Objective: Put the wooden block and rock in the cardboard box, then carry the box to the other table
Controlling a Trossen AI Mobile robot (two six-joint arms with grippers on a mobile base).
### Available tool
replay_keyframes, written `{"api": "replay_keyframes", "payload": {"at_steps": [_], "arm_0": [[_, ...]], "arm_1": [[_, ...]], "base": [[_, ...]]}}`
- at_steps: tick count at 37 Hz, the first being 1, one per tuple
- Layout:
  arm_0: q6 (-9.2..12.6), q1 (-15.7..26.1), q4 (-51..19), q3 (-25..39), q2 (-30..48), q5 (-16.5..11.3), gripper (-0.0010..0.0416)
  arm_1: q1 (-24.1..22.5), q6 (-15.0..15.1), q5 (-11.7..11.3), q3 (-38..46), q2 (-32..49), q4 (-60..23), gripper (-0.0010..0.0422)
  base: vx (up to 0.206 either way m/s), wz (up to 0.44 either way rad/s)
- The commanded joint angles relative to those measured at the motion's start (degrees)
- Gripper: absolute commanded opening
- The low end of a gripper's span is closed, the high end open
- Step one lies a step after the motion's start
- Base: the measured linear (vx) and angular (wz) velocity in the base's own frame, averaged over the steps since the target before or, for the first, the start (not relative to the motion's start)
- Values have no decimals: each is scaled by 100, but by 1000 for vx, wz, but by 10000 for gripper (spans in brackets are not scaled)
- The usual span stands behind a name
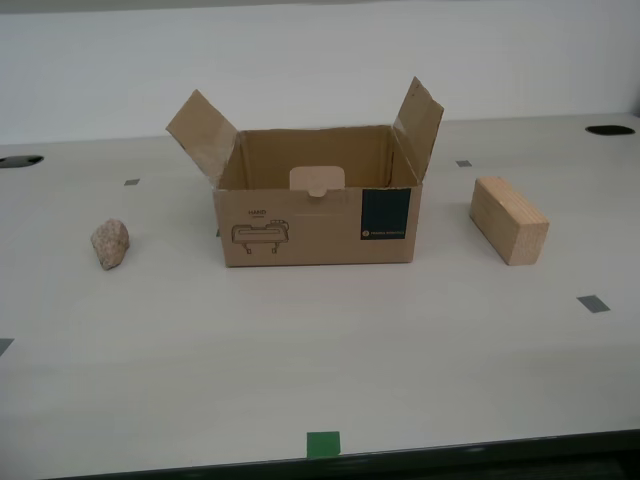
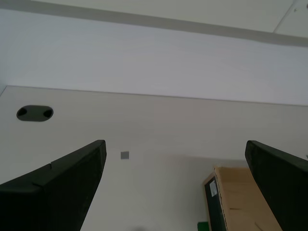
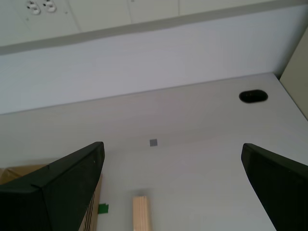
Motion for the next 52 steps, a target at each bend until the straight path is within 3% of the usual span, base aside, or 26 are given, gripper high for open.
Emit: {"api": "replay_keyframes", "payload": {"at_steps": [1, 11, 25, 43, 52], "arm_0": [[-2, -2, -658, 549, 343, -63, 398], [-7, 0, -1954, 1805, 1357, -476, 395], [-83, 42, -3093, 2811, 2457, -490, 390], [-461, 170, -3364, 2643, 3211, -487, 389], [-481, 258, -3005, 2203, 3294, -487, 390]], "arm_1": [[-2, 9, -7, 140, 0, -415, 396], [-4, 70, -7, 160, 0, -1172, 396], [-4, 160, -7, 160, 42, -2240, 396], [-7, 160, -9, 149, 699, -2815, 396], [-2, 160, -9, 142, 905, -2597, 396]], "base": [[0, 0], [0, 0], [0, 0], [0, 0], [0, 0]]}}
